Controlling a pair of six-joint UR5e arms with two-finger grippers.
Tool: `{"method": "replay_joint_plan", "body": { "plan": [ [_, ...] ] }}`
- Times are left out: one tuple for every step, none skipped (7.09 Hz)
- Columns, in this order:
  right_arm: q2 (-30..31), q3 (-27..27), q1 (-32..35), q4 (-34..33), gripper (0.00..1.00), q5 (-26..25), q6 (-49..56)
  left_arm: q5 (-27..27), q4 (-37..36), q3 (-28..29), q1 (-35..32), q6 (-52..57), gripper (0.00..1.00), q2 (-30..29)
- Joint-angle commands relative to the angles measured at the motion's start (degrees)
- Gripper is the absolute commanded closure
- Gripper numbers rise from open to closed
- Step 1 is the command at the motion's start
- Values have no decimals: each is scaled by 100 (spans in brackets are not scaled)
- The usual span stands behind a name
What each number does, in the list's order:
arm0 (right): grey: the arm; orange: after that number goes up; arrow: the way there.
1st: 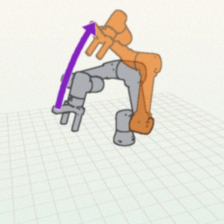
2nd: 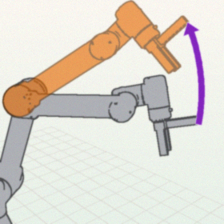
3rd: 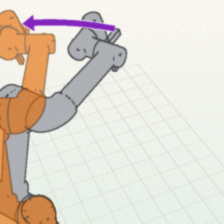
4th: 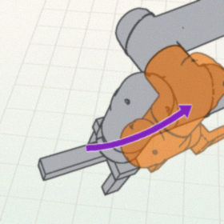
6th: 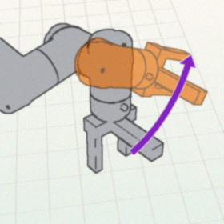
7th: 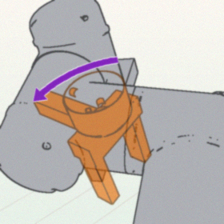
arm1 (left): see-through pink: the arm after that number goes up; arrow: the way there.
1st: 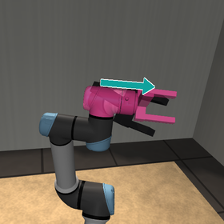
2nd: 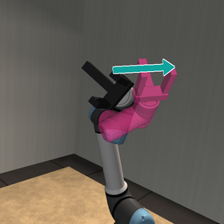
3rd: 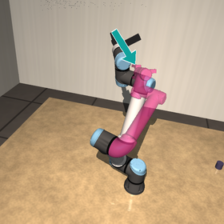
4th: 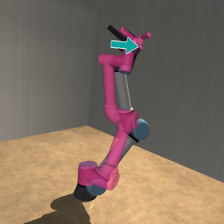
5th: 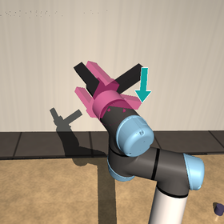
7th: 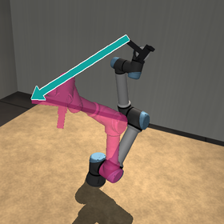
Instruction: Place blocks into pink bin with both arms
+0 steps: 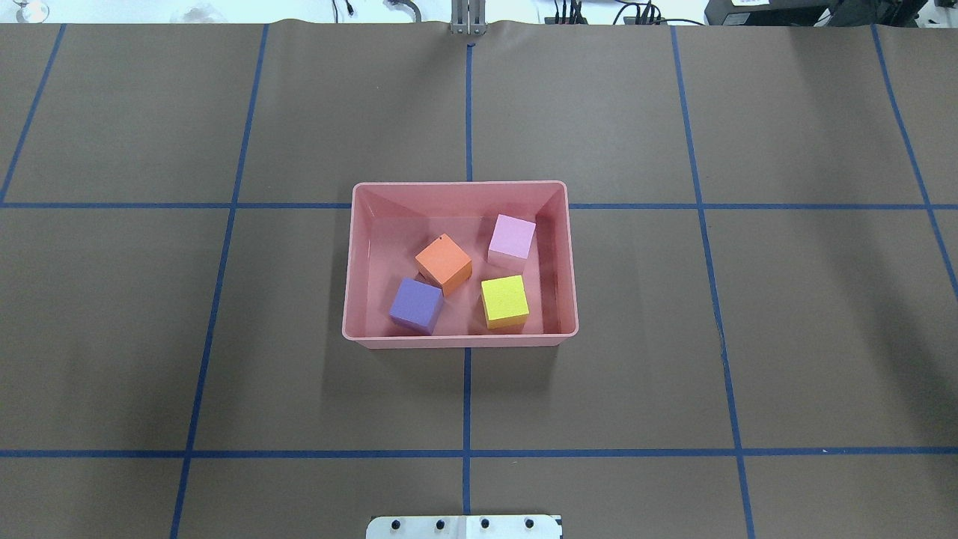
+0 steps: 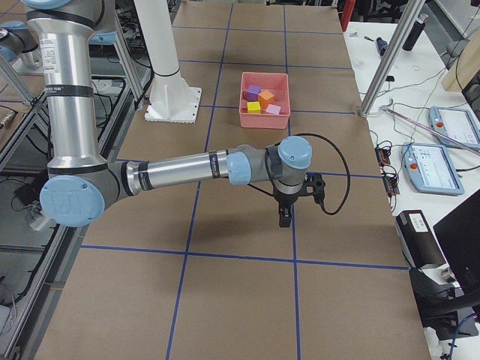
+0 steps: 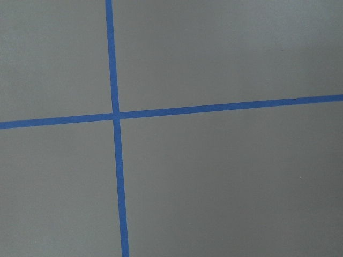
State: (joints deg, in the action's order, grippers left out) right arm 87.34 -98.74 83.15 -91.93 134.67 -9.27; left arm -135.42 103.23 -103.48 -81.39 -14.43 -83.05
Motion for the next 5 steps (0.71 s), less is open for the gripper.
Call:
{"method": "replay_joint_plan", "body": {
  "plan": [
    [64,-179,8,0,0,-20,4,16,22,29,0,19,0,8],
    [64,-215,9,0,0,-11,-4,24,22,30,0,19,0,8],
    [90,-285,9,-9,0,-20,-4,24,22,38,0,10,0,8],
    [90,-303,9,-9,0,-11,-4,24,22,38,0,10,0,8],
    [99,-295,9,-9,0,-20,-4,24,22,82,0,10,0,8]
  ]
}}
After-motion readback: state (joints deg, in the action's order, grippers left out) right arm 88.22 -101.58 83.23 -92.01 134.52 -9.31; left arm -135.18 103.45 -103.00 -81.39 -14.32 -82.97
